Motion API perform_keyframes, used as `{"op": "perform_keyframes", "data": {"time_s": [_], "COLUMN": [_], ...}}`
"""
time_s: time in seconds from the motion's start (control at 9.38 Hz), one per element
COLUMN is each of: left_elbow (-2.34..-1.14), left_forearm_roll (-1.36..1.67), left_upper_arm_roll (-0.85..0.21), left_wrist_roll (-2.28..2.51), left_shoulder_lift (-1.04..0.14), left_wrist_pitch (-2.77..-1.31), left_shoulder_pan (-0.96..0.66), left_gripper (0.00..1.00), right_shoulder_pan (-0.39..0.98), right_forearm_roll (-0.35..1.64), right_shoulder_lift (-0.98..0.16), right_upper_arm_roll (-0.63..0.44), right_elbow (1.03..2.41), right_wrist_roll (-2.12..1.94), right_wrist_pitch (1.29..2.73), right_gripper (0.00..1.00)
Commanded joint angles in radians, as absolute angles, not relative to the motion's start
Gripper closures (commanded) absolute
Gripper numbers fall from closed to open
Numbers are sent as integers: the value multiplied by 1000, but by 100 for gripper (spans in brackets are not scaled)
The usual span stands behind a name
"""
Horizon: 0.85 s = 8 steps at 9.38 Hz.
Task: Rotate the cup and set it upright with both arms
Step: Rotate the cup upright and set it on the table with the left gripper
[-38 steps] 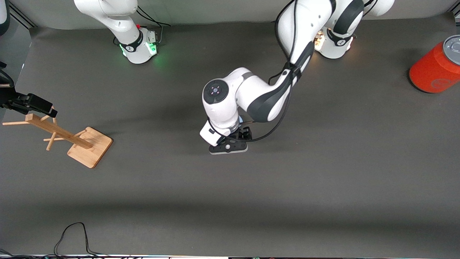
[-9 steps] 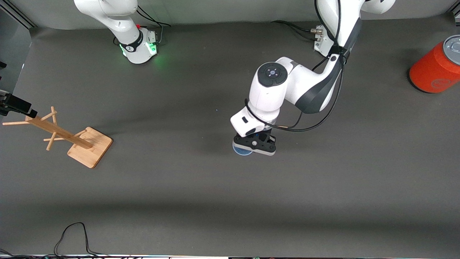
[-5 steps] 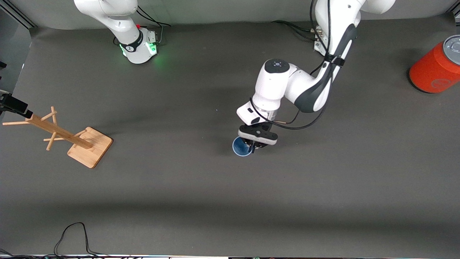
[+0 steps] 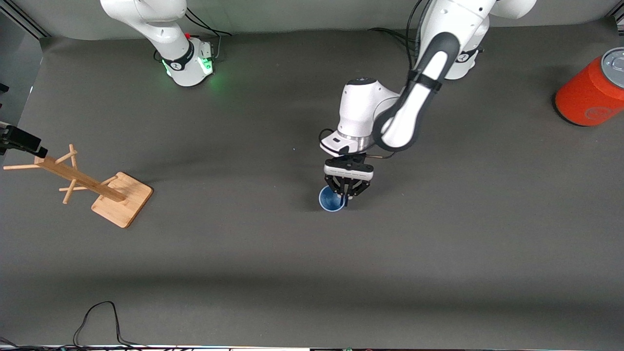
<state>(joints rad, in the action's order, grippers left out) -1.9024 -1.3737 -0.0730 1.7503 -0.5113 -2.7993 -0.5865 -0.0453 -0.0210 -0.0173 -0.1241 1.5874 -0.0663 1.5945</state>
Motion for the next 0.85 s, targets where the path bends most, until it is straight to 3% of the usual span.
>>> {"op": "perform_keyframes", "data": {"time_s": [0.0, 0.21, 0.32, 0.75], "left_elbow": [-1887, -1878, -1872, -1871], "left_forearm_roll": [-1498, -1522, -1523, -1485], "left_upper_arm_roll": [-64, -64, -64, -71], "left_wrist_roll": [1952, 1994, 1993, 1889], "left_shoulder_lift": [-546, -558, -558, -511], "left_wrist_pitch": [-2793, -2781, -2784, -2798], "left_shoulder_pan": [-633, -644, -640, -602], "left_gripper": [100, 100, 1, 0], "right_shoulder_pan": [-23, -8, -9, -6], "right_forearm_roll": [-35, -35, -37, -35], "right_shoulder_lift": [5, 6, 3, 2], "right_upper_arm_roll": [-126, -127, -127, -126], "right_elbow": [1603, 1606, 1606, 1606], "right_wrist_roll": [-81, -80, -81, -78], "right_wrist_pitch": [1586, 1589, 1592, 1598], "right_gripper": [0, 0, 0, 0]}}
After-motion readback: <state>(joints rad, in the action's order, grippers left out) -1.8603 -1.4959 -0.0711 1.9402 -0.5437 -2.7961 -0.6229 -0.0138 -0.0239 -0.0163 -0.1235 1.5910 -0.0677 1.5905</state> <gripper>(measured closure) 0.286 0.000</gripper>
